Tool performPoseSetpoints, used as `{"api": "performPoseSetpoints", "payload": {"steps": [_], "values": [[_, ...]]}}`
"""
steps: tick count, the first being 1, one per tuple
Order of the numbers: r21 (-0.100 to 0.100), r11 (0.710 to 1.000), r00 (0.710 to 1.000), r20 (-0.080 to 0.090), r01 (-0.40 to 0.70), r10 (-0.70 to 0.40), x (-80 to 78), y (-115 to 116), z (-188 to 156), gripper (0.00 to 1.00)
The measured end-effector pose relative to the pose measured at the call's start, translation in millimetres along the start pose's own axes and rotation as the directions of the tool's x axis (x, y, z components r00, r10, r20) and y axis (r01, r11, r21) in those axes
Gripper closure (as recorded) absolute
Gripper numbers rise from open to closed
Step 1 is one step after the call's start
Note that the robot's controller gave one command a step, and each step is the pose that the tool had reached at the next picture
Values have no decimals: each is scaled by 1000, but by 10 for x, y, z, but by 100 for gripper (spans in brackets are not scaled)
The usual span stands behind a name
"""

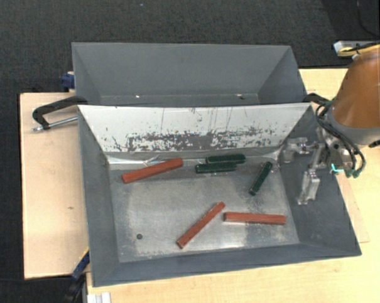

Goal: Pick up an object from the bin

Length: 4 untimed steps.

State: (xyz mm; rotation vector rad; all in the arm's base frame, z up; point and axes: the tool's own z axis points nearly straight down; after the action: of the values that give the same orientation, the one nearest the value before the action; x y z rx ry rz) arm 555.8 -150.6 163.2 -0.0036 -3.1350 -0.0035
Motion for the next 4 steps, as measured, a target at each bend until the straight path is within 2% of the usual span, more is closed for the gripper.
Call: {"api": "performPoseSetpoints", "payload": {"steps": [1,2,3,4], "values": [[2,1000,1000,8,2,-2,-21,7,-47,0],[0,995,995,7,-104,104,284,865,468,0],[1,1000,1000,12,2,-2,219,937,395,0],[0,995,995,7,-101,101,380,1048,345,0]]}}
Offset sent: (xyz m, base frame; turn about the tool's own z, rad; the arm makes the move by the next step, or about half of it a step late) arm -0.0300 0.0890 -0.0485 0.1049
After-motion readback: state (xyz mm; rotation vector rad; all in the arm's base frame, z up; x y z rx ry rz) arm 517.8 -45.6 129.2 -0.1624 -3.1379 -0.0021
